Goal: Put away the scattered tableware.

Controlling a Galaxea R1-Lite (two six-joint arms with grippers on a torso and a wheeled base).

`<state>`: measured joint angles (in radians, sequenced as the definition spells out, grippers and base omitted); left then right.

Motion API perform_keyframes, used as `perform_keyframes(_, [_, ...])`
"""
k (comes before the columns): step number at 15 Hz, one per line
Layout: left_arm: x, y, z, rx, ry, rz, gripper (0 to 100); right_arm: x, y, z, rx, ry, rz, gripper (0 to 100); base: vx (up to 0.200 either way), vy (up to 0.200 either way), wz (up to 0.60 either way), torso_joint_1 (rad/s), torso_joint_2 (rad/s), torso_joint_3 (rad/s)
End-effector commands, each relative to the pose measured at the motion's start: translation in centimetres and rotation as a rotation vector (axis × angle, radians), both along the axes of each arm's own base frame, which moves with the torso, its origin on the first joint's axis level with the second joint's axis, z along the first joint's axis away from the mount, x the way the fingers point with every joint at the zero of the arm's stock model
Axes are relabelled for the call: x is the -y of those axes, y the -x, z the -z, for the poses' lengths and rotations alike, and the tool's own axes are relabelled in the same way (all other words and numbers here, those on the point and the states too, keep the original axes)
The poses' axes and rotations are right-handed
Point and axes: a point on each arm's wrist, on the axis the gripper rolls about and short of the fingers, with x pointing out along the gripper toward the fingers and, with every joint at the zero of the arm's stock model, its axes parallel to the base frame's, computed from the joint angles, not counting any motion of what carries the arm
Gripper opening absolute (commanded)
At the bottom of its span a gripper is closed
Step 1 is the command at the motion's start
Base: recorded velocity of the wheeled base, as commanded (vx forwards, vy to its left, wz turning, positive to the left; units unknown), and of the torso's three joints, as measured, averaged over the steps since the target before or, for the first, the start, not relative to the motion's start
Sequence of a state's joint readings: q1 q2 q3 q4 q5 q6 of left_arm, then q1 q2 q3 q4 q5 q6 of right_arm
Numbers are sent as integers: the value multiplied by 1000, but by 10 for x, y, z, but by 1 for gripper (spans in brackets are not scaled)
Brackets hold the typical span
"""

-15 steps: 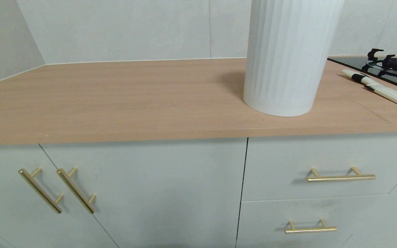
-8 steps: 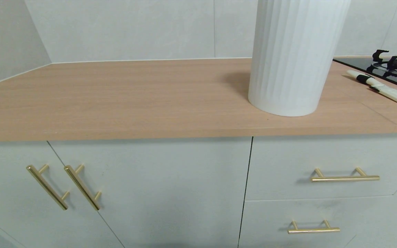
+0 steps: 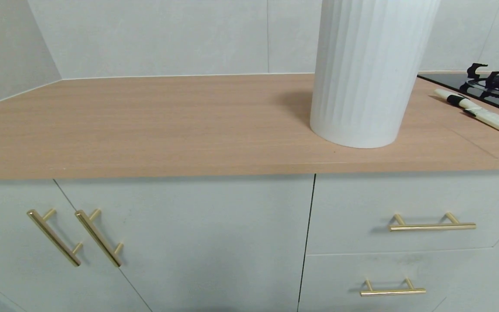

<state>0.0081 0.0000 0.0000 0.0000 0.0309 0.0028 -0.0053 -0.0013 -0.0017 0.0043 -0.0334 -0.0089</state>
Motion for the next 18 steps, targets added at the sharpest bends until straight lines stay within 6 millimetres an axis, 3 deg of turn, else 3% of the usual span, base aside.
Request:
perform_keyframes(1, [0, 0, 0, 0, 0, -1, 100, 0, 0, 0, -2, 0, 0, 100, 0, -200, 0, -2, 2, -2])
perform_keyframes(4, [0, 0, 0, 0, 6, -1, 100, 0, 0, 0, 0, 0, 0, 100, 0, -200, 0, -4, 4, 4])
perform_keyframes(18, [0, 0, 0, 0, 6, -1, 100, 0, 0, 0, -2, 2, -2, 100, 0, 0, 0, 0, 0, 0])
